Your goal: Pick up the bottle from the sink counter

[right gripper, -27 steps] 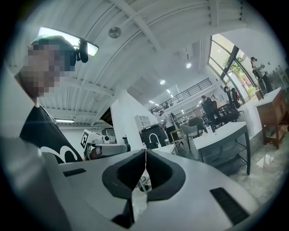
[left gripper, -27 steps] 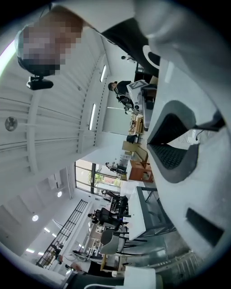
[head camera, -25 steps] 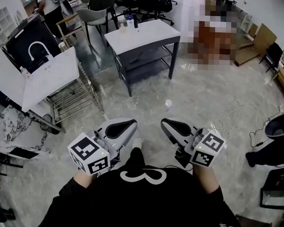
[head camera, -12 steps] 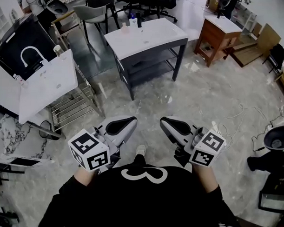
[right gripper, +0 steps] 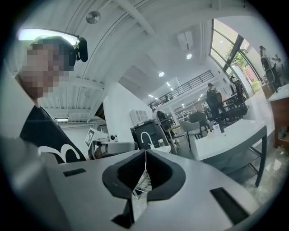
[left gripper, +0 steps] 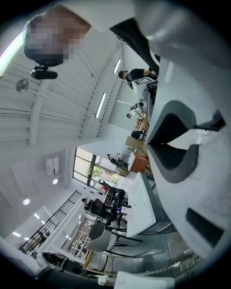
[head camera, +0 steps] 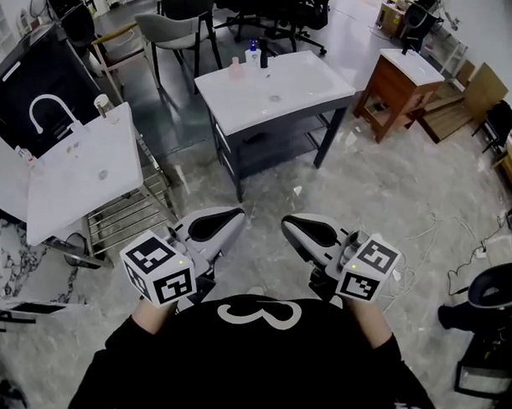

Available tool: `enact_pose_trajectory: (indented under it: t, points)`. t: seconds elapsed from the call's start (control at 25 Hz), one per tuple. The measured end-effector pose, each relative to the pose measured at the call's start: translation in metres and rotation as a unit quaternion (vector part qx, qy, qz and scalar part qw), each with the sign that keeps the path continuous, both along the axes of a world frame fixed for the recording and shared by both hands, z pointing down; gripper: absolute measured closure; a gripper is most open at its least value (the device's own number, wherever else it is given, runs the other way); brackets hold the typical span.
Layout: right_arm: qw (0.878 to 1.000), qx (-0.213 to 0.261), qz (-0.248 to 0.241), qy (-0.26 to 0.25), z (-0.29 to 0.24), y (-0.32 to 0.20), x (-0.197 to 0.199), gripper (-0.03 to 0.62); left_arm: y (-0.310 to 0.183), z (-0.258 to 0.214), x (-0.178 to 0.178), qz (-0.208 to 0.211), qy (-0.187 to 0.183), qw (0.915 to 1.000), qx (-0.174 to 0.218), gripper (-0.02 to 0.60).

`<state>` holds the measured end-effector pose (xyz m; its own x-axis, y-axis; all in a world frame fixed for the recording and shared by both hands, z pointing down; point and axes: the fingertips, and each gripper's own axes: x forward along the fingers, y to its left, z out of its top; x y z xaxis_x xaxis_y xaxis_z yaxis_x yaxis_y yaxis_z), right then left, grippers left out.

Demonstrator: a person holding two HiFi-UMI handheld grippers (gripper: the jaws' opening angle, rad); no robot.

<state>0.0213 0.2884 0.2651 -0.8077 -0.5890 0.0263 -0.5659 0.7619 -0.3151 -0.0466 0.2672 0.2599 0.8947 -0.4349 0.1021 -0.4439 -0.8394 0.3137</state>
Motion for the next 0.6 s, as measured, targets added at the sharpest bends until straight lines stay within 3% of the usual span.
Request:
enact_pose_trajectory:
  t: [0.28,0.6]
  points:
    - [1.000,0.016,0.007,0.000,-0.009,-0.056,-0.011,0.580,-0.059,-0.003,-0.020,-0.005,0.014,0.9999,-0.003,0.567]
    - [1.000,0.008,0.009,-0.002,0.000,-0.088,-0.007,0.580,-0.090,0.008,-0.014,0.001,0.015,0.9998,-0.008,0.566]
